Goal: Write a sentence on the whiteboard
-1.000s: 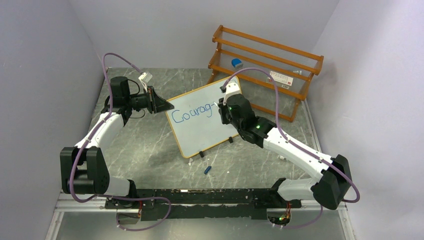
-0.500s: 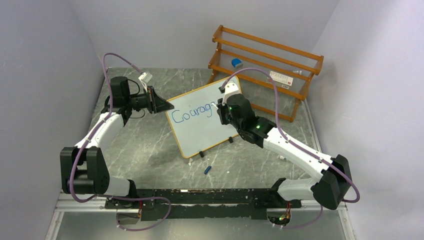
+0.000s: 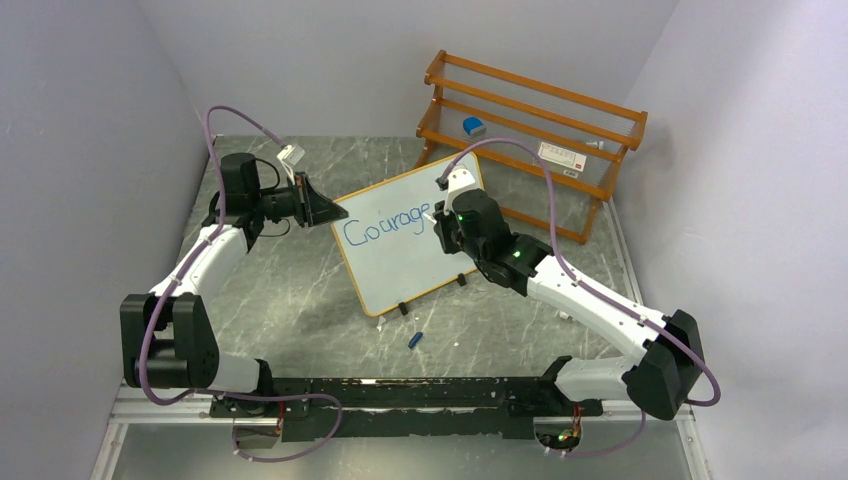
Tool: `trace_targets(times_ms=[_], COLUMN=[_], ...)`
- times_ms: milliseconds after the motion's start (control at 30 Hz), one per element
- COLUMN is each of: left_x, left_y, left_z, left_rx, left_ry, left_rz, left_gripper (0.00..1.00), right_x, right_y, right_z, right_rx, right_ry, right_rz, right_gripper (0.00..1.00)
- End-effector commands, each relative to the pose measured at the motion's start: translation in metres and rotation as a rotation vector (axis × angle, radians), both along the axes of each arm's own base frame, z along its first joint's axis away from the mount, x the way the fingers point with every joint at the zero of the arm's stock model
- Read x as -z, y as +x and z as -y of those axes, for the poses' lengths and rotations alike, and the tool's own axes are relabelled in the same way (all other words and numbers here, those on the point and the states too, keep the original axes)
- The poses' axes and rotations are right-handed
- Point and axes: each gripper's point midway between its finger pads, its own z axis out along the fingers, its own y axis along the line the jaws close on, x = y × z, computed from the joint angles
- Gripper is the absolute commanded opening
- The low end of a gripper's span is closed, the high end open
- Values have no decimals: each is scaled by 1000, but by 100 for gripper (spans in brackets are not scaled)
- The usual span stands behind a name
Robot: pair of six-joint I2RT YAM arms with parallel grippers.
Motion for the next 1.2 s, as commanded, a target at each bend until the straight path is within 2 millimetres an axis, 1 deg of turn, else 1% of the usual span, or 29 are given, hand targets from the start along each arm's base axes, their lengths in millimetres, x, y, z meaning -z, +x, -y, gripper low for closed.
trace_targets(times_ms=[0,167,500,900,1033,1167], left_x=[18,17,18,18,18,19], left_y=[-5,-4,-4,-4,-4,-4], left_z=[7,7,7,6,6,6], left_rx=[15,14,15,12,12,10], left_ry=[29,31,31,35,36,38], left_rz=[-48,-46,-48,-48,-49,-49], left_gripper=[5,5,5,5,5,5], right_x=[2,7,7,0,-2,-11], right_y=[-4,-4,0,6,4,0], right_z=[6,11,20,24,23,22], right_rx=[-1,20,62,103,92,70], right_ry=[-22,-42,-61,-46,-37,-12], right_rz=[-19,-21,-1,32,36,51], right_gripper=[0,0,0,0,0,0])
